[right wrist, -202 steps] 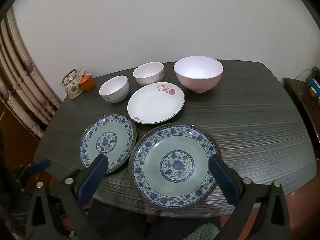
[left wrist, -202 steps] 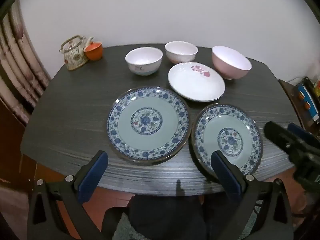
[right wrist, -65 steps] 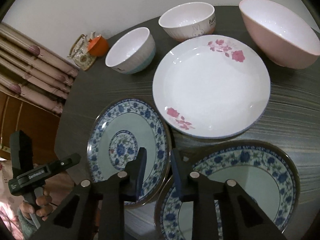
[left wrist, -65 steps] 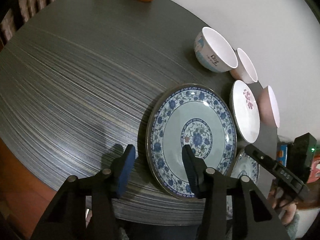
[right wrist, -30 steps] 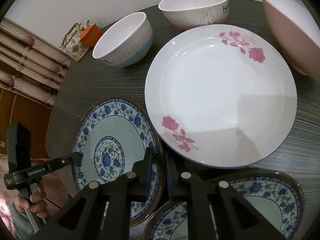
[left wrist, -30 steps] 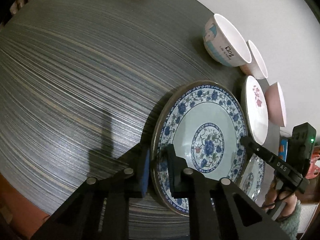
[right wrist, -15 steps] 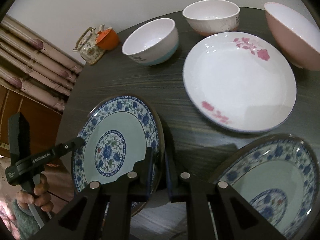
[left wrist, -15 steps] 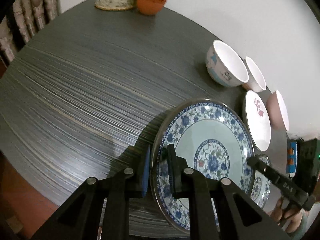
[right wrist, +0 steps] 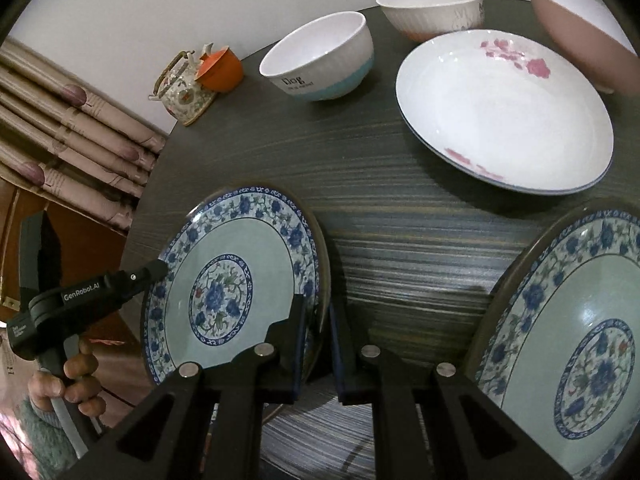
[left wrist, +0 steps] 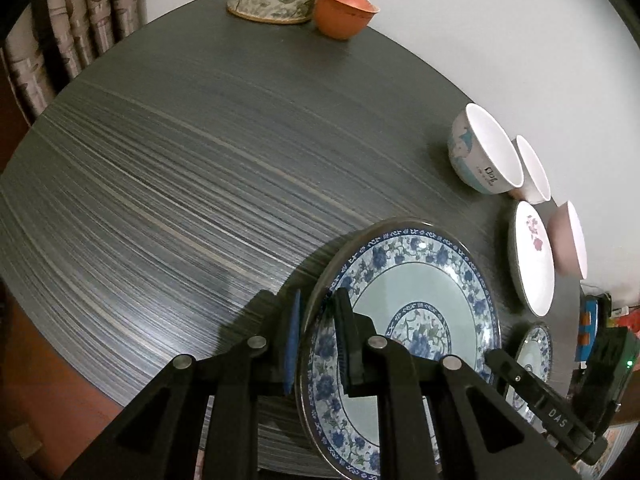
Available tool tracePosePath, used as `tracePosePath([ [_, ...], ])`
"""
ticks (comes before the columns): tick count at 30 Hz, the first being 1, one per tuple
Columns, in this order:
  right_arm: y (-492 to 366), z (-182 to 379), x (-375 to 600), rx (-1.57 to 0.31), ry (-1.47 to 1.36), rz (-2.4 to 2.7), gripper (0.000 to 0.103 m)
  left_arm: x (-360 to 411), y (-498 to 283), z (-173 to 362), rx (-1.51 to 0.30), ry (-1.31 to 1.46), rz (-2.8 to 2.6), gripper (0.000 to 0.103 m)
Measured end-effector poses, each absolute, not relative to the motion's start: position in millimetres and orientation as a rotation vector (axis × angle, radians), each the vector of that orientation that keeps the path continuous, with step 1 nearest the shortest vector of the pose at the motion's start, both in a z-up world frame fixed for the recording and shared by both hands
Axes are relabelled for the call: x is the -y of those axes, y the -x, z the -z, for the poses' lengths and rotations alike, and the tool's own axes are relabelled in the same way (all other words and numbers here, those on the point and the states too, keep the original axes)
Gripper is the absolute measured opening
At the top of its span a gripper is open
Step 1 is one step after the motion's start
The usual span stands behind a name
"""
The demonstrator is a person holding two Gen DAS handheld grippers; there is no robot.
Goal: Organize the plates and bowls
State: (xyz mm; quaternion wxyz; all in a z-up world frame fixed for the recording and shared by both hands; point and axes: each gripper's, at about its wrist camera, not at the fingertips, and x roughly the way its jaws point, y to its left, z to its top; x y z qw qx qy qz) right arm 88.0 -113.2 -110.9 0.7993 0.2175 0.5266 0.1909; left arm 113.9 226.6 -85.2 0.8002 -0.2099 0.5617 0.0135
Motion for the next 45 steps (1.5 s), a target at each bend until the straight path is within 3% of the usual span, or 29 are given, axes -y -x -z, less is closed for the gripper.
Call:
tracePosePath([
  [26,-89.3,119.6,109.0,-1.168,-0.503,-0.417,0.014,-216.1,-121.1,108.2,-1.289,0.425,-0.071,0.020],
  [36,-87.8,117.5,114.1,-1.186,-0.519,-0.405,0.018,-221.2,-119.4,97.4,-1.259,0.445,-0.080,0.035],
  [45,-71.3,99.0,137.4,-1.159,-0.544,-0.448,0.018,-220.0,-118.0,88.3,-1.223,0.432,-0.104,0.037],
])
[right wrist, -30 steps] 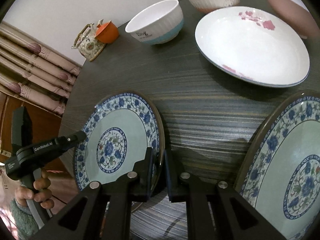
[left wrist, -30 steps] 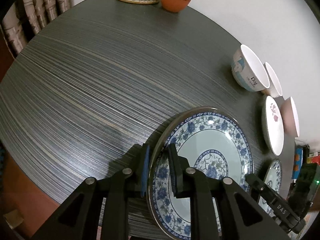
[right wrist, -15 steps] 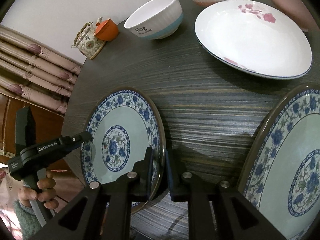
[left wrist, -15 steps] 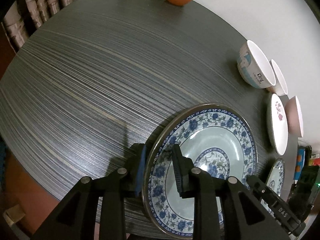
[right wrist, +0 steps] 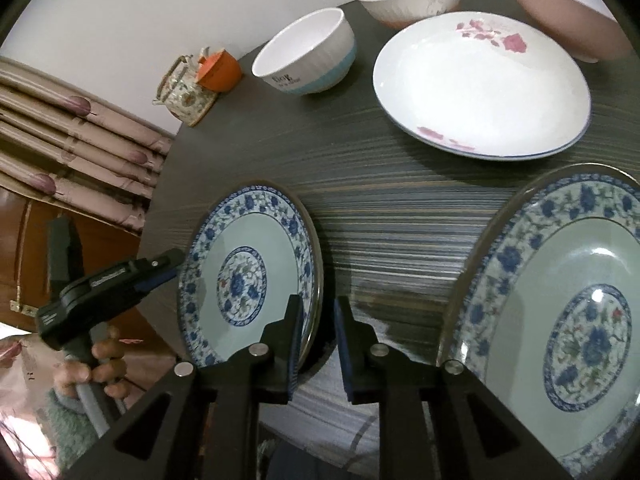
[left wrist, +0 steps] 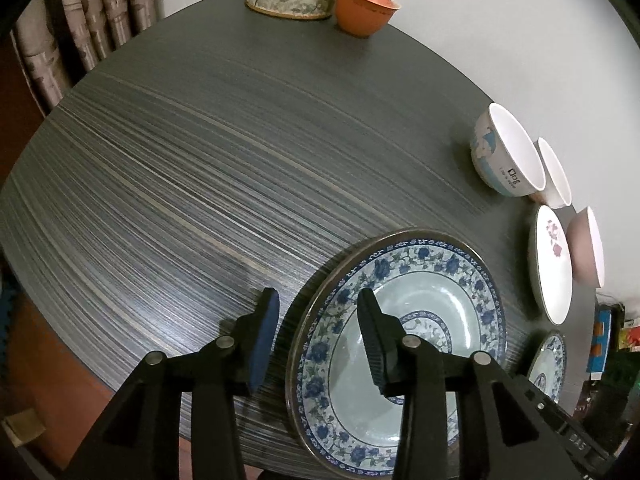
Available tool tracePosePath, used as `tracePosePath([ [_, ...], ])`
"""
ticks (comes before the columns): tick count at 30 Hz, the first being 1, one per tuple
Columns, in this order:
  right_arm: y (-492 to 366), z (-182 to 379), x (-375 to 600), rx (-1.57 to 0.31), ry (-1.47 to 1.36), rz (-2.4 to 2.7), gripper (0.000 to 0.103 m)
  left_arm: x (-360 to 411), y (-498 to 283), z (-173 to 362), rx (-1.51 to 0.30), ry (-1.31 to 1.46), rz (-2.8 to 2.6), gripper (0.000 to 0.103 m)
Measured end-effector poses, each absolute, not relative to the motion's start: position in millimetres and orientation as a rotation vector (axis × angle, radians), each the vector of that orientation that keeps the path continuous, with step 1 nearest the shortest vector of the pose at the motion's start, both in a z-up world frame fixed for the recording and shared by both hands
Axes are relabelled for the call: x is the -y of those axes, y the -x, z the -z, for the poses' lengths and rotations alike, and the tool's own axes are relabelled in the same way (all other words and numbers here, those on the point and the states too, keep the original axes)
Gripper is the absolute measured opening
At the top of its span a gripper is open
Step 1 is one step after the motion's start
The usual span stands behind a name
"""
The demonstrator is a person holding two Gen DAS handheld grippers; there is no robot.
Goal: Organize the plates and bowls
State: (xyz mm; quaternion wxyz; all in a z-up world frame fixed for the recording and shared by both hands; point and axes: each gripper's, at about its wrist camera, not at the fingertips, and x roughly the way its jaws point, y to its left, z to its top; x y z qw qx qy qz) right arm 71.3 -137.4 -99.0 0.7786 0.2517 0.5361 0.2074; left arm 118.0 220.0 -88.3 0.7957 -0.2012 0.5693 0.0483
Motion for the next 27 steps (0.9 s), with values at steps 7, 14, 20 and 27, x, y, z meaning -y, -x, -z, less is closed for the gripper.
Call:
tracePosePath([
  [7,-55.8,90.3,176.5,-1.145,-0.551,-0.441,0.018,-207.8,-115.3,82.3,-1.208,0.418,-0.079,0.037],
  [14,-36.5,84.8,233.9,-1.122,-0.576,-0.395,0.018,-170.2,-108.3,65.3,-1.187,0.403,0.008,0.037],
  [20,-20.9,83.1,292.1,-1.092,-0.627,-0.321,0.018,-110.0,-97.5,53.8,-1.214,0.389,0.148,0.037],
  [27,-4.5,96.8,348.3,-1.098,-0.668,-0.228,0.018,-36.5,-99.7,63.7,-1.299,0.388,0.290,0.037],
])
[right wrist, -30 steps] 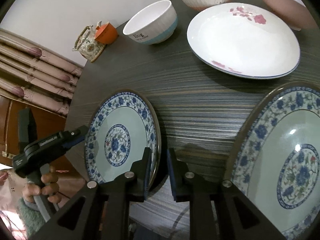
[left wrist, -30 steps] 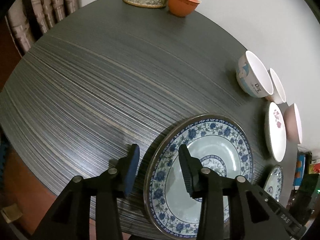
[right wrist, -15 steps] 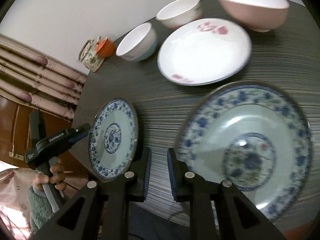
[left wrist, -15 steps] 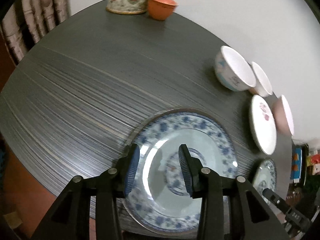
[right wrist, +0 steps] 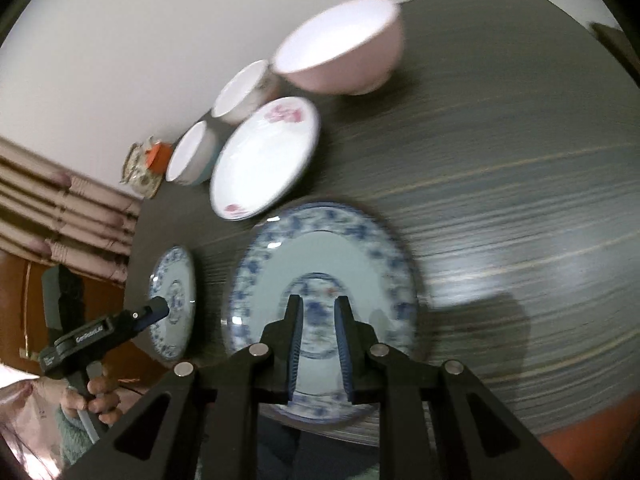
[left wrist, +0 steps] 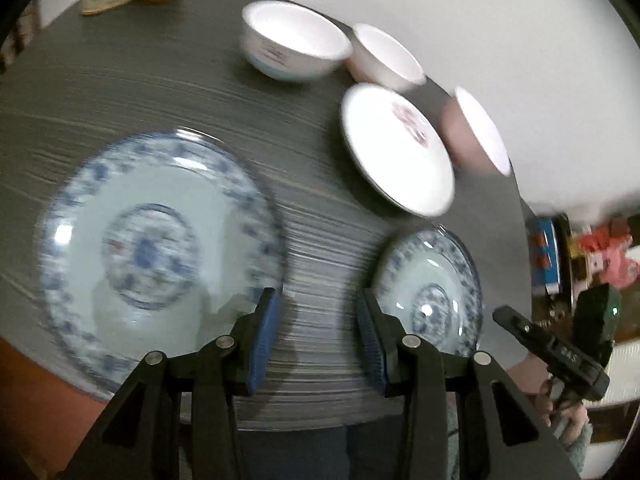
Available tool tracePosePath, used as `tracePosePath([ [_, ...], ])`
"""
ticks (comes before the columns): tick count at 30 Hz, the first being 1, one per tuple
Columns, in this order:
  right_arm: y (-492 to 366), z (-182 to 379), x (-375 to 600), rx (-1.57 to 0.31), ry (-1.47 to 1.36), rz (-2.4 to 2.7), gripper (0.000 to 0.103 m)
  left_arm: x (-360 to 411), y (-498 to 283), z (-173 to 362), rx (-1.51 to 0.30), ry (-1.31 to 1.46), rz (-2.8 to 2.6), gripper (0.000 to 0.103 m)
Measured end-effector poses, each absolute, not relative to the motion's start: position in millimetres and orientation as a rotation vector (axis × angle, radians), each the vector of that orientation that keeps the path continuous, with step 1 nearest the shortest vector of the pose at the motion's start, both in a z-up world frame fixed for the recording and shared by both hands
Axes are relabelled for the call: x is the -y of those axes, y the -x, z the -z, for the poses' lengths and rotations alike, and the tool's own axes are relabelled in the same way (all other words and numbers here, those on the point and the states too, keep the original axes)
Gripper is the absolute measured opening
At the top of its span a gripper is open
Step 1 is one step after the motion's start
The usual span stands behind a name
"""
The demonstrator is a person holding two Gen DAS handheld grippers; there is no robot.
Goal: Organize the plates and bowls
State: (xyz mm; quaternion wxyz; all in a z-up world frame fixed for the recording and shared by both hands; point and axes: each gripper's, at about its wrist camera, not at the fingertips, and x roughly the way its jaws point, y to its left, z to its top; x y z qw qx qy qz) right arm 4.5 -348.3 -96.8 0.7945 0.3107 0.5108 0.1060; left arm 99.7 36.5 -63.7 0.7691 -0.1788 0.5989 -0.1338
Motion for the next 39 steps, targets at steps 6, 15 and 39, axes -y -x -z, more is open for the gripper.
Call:
tracePosePath([
  [6,-3.0,116.6,368.9,-1.133,-0.705,-0.195,0.018,2.8,-103.7,74.4,-1.354,0.398,0.337,0.037],
  [15,-5.8,139.5,376.8,-1.155,-0.735,-0.184,0.018,12.3,-103.6,89.7,-1.402,0.420,0.320,0.037],
  [39,-13.2,151.5,372.3,-1.139,-0.758,-0.253,0.018,26.9,-109.0,114.0,-1.448,0.412,0.338,0.017],
])
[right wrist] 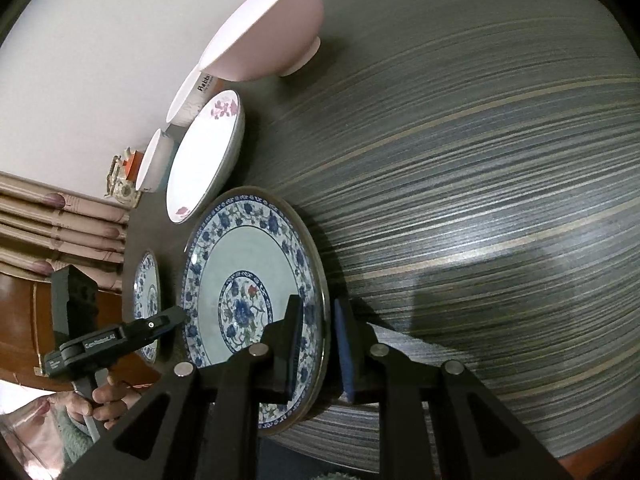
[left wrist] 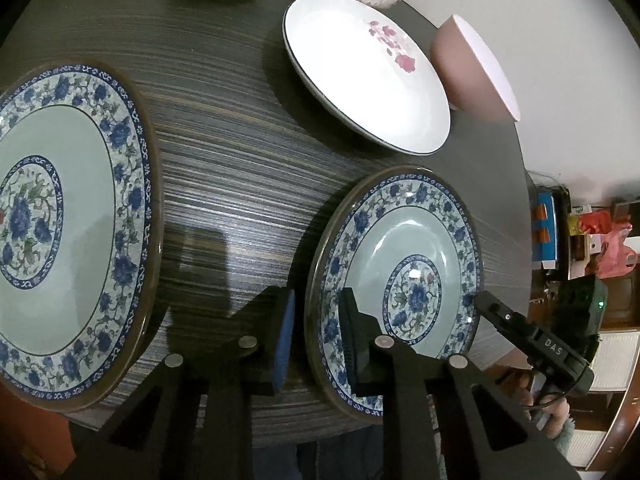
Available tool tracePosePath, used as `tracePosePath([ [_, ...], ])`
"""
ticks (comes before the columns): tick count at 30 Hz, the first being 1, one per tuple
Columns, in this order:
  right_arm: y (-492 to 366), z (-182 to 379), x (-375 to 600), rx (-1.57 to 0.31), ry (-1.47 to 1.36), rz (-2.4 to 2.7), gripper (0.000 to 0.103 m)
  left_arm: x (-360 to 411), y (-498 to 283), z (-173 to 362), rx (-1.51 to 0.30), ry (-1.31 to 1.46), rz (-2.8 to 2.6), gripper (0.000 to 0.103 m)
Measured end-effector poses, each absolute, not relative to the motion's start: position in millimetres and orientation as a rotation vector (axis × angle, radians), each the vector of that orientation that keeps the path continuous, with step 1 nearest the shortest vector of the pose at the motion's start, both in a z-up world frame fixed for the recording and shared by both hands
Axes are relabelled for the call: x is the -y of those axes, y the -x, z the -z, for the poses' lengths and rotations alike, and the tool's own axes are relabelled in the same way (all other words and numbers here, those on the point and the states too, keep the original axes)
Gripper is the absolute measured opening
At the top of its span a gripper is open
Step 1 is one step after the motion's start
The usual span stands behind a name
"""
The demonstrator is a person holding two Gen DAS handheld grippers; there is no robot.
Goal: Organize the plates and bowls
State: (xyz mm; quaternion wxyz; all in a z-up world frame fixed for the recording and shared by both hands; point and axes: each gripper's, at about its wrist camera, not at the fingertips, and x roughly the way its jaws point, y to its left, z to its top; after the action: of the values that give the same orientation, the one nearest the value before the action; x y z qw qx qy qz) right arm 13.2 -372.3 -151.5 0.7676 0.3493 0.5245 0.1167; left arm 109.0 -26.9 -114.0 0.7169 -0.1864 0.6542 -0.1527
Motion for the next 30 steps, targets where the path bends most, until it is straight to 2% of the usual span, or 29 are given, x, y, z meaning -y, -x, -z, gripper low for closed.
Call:
tracePosePath([
  [9,-15.5,154.8,368.3,-1.152,-0.742,-0.264,0.018,30.4,-110.9,117.7,-1.459,0.402,0.359,0.012],
  [17,-15.9,156.2,366.1,-1.153,-0.721,-0.256,0.013,31.4,-111.4,116.5,-1.455,0.387,0.363,0.013],
  [30,-9.4,144.4,351.8,-1.140,-0.671,-0.255,0.013,31.2,-102.4,112.0,-1.430,0.348,0.357,0.013],
])
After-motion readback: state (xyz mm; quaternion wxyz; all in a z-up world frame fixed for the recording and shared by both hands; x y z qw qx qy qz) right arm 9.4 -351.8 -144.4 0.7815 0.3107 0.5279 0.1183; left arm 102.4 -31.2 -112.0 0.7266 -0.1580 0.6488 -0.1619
